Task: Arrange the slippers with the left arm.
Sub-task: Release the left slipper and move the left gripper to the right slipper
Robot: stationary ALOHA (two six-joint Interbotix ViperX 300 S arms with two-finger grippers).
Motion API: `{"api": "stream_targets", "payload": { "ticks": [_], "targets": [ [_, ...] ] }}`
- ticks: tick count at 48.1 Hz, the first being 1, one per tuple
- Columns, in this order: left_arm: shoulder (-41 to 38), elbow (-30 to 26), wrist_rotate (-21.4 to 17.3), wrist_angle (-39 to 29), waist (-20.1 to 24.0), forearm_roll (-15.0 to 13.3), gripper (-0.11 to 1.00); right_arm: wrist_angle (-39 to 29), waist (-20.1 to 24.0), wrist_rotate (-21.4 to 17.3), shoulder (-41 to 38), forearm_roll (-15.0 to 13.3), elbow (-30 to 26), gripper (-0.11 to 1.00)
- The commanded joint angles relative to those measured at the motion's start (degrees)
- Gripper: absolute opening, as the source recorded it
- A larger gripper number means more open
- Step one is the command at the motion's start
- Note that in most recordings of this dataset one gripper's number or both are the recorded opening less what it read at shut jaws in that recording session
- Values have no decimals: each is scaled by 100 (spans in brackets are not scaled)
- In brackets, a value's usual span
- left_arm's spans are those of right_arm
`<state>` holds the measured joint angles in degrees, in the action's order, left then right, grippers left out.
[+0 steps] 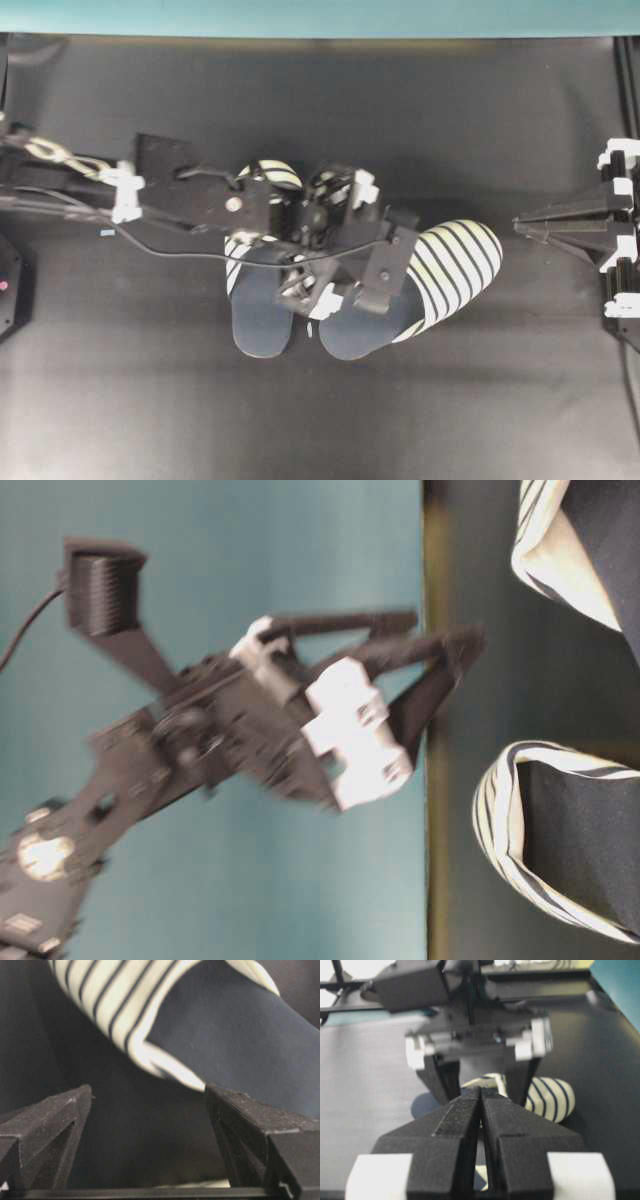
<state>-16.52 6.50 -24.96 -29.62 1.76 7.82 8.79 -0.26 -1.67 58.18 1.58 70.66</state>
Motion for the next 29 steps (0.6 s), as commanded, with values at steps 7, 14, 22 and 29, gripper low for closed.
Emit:
{"api": "stream_targets", "payload": {
  "ticks": [7, 14, 22, 29],
  "targets": [
    [-466, -167, -1468, 1266, -97, 18, 88, 53, -35, -35, -18, 9, -44, 0],
    [-782, -492, -1731, 1441, -114, 18, 88, 62, -35, -35, -18, 18, -35, 0],
    [-1248, -1011, -1784, 1107, -105, 18, 88, 62, -26, -35, -18, 9, -35, 0],
    [-1564, -1354, -1784, 659, -88, 18, 87, 62, -35, -35, -18, 9, -26, 0]
  ]
}}
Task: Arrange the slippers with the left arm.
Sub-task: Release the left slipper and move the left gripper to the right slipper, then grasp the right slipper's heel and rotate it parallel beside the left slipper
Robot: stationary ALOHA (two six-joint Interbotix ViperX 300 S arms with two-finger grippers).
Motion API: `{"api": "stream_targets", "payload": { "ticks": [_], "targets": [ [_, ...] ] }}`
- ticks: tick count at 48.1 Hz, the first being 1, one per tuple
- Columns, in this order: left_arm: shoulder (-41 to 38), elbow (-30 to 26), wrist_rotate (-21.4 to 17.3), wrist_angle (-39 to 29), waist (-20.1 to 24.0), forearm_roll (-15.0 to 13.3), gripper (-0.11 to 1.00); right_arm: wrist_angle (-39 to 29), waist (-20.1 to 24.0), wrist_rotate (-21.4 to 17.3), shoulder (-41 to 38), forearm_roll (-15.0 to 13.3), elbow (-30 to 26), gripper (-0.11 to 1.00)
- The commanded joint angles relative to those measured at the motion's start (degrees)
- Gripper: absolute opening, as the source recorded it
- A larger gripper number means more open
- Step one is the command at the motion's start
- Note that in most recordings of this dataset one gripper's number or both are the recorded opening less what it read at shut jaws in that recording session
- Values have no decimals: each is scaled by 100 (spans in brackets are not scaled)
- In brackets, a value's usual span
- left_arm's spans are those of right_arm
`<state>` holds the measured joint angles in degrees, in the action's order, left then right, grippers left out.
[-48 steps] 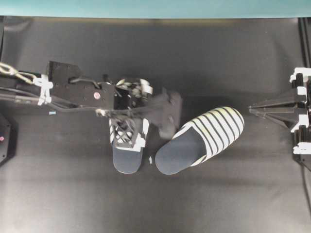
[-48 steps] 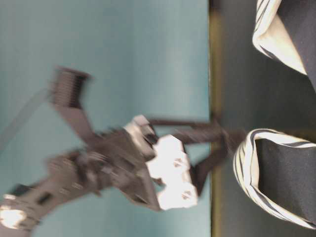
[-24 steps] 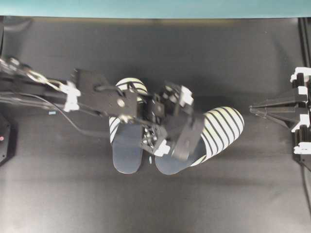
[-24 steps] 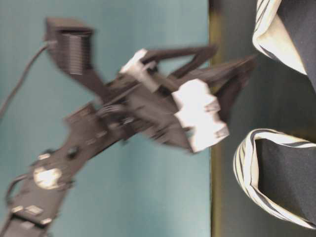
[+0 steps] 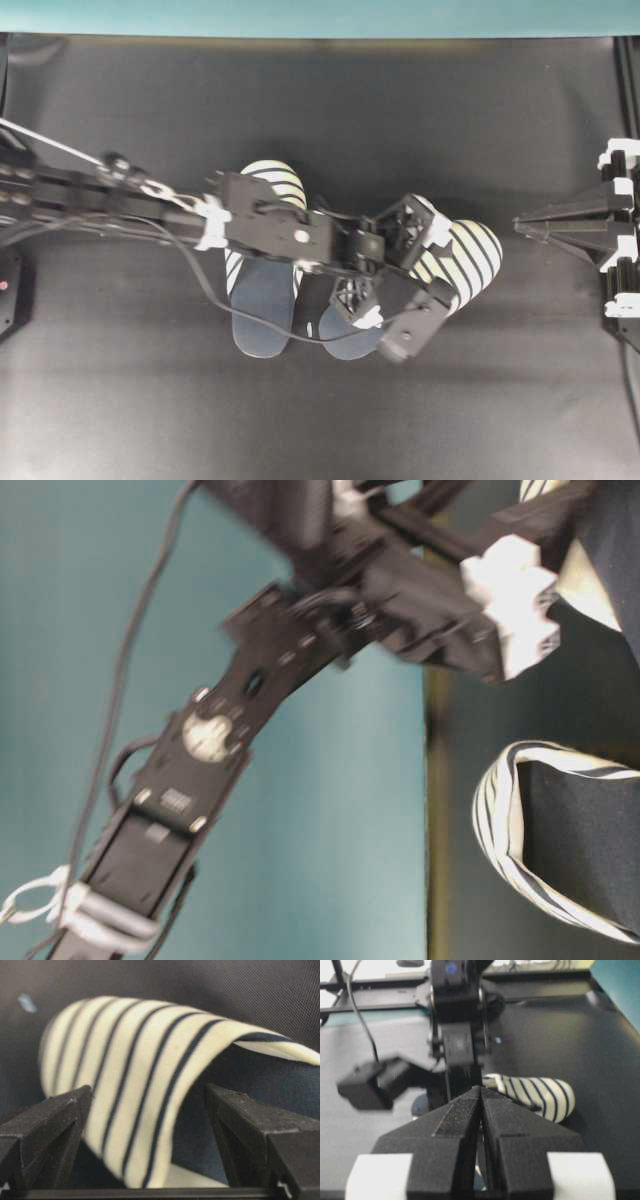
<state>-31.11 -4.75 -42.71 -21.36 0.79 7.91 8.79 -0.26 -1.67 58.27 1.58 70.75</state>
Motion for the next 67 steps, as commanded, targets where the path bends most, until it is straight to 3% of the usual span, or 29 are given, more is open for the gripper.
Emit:
{"api": "stream_targets", "payload": {
  "ticks": [1, 9, 24, 34, 42, 50, 60, 67],
  "targets": [
    [-132, -264, -9, -211, 18, 9, 87, 62, -35, -26, -26, 9, -35, 0],
    [-211, -396, 0, -378, 62, 9, 75, 62, -26, -35, -26, 9, -18, 0],
    [-88, -536, 97, -580, 105, 0, 2, 53, -26, -26, 53, 18, 0, 0],
    [70, -861, 519, -1318, 132, 9, 1, 35, -35, -26, 149, 9, 18, 0],
    [123, -1397, 1538, -2312, 272, 18, 1, 62, -26, -18, 185, 9, 62, 0],
    [141, -1819, 2303, -3270, 413, 35, 1, 62, -26, 0, 211, 18, 70, 0],
    [237, -1758, 3261, -4052, 519, 44, 1, 53, -35, -9, 272, 9, 70, 0],
    [369, -1415, 3524, -3999, 527, 44, 1, 62, -35, 0, 290, 9, 70, 0]
  ]
}}
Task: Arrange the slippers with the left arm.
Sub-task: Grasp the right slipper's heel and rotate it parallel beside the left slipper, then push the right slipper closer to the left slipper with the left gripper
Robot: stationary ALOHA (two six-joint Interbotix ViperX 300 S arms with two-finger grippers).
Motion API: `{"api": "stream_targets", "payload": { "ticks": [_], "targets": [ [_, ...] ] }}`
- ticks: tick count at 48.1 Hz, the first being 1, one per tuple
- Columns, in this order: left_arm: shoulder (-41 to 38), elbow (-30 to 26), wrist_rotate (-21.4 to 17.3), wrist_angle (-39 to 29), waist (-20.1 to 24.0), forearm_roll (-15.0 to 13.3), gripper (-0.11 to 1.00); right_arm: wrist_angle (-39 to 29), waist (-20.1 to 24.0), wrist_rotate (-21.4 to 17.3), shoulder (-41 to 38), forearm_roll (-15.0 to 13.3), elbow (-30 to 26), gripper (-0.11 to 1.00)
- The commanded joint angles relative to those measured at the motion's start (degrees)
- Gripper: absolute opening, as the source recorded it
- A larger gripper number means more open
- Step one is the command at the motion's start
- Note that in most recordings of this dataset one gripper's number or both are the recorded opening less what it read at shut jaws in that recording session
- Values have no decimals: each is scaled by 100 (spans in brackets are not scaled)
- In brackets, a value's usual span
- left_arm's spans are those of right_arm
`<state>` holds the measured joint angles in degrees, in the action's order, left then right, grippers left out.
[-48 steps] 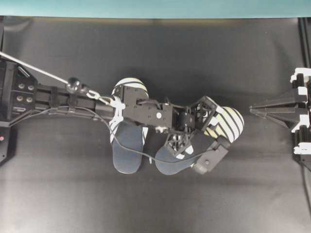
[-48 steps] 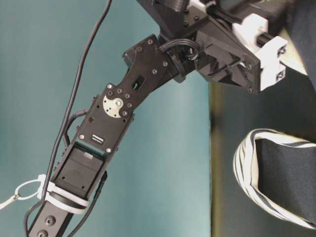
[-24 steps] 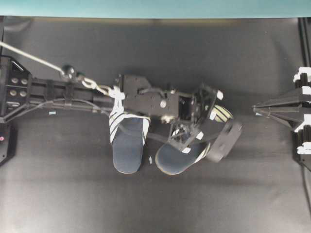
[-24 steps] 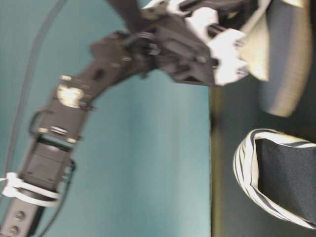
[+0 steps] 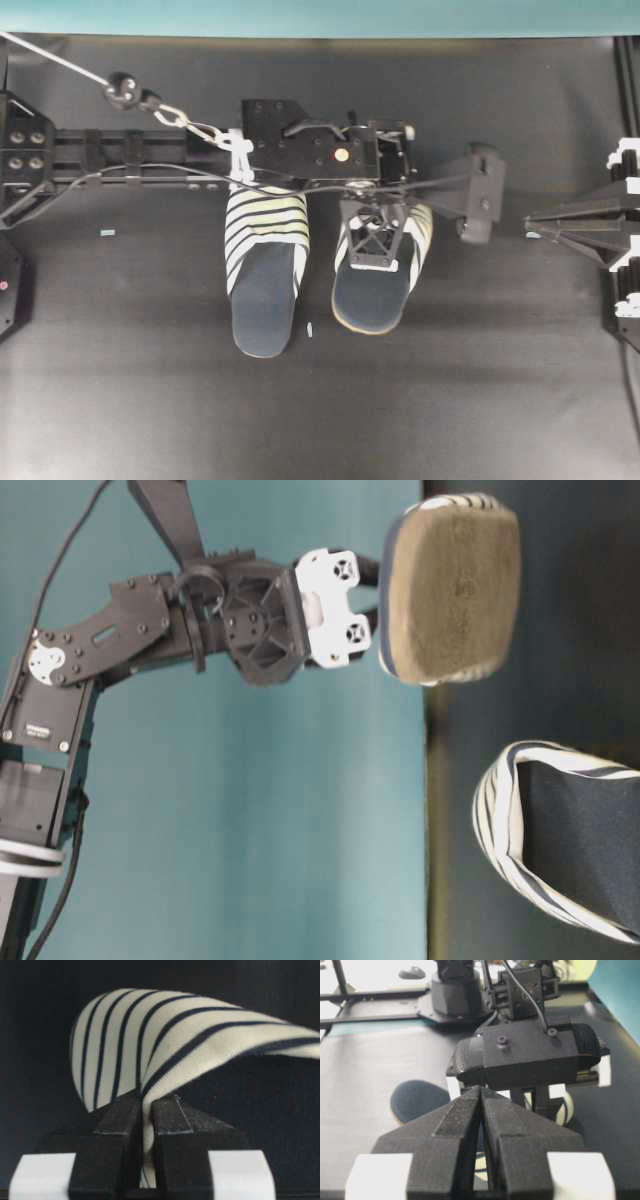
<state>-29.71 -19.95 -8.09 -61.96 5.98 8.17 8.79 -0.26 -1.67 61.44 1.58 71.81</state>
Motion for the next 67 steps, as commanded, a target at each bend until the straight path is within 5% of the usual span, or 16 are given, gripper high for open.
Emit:
{"api": "stream_targets", "payload": {
  "ticks": [1, 11, 29, 49, 67],
  "targets": [
    [246, 167, 70, 79, 18, 18, 1, 70, -35, 0, -26, 9, -35, 0],
    [431, 703, 264, 158, 149, 26, 1, 132, -35, 0, -18, 18, -35, 0],
    [439, 1389, 624, 1274, 202, 26, 1, 132, -35, 9, -18, 9, -35, 0],
    [220, 1494, 1072, 1266, 185, 9, 1, 132, -35, 35, -18, 9, -26, 0],
    [220, 1503, 1090, 1283, 62, 9, 1, 123, -35, 44, -18, 9, -9, 0]
  ]
}}
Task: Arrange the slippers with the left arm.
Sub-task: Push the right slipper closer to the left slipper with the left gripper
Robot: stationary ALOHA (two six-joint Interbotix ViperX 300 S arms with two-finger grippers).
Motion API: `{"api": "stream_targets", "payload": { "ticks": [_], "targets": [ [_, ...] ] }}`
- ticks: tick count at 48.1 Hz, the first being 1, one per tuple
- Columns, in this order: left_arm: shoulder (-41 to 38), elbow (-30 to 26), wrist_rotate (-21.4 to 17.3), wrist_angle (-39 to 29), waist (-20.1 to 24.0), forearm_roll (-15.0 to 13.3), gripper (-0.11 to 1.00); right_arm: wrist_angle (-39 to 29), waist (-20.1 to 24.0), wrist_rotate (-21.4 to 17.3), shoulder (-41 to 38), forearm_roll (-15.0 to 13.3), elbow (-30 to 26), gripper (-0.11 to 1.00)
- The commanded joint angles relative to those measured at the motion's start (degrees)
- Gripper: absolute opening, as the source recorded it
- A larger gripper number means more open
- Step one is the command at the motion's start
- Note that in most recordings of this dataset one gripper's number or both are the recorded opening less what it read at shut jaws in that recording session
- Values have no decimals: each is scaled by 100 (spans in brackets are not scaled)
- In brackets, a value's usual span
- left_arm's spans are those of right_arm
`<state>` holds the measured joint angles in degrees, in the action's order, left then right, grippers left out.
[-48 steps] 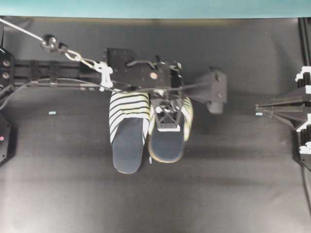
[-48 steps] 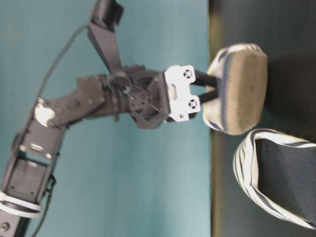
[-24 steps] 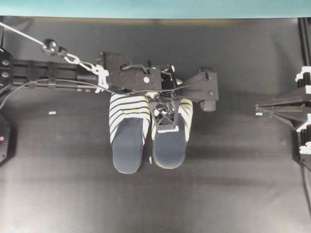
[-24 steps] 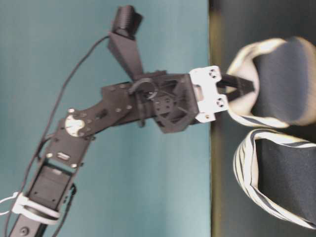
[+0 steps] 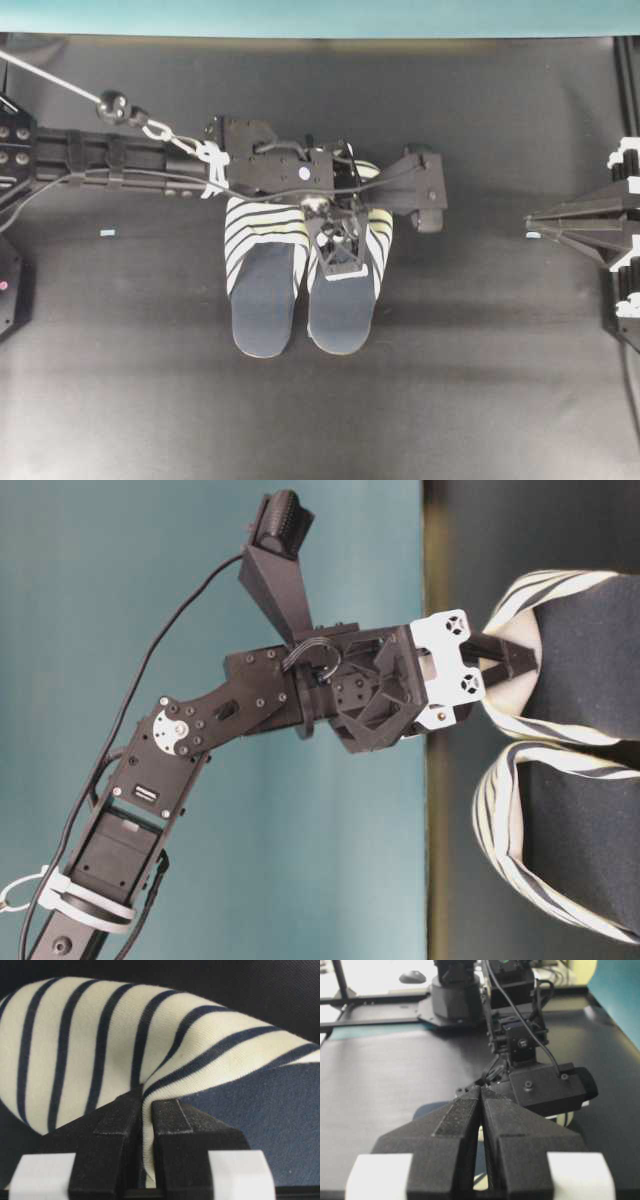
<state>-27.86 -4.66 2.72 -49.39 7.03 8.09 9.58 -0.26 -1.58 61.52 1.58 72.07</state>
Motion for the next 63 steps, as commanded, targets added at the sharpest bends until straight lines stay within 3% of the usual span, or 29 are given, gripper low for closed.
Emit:
{"api": "stream_targets", "payload": {
  "ticks": [1, 11, 14, 17, 26, 30, 54, 63],
  "targets": [
    [35, -26, 9, 18, -44, 18, 1, 53, -35, 35, -26, 0, -35, 0],
    [35, 0, 9, 18, -18, 18, 2, 44, -35, 35, -26, 9, -18, 0],
    [35, 18, 0, 26, -9, 9, 8, 53, -35, 35, -26, 9, -18, 0],
    [35, 18, 9, 53, -9, 9, 19, 44, -35, 35, -26, 9, -18, 0],
    [44, 9, -9, 185, -44, 9, 72, 53, -35, 26, -9, 9, -18, 0],
    [70, 9, -62, 193, -62, 18, 86, 44, -35, 26, -9, 9, -18, 0],
    [1468, 97, -114, 229, -694, 0, 85, 44, -35, 26, -9, 0, 0, 0],
    [2285, 721, -360, 439, -773, 0, 85, 26, -35, 26, 9, 9, 9, 0]
  ]
}}
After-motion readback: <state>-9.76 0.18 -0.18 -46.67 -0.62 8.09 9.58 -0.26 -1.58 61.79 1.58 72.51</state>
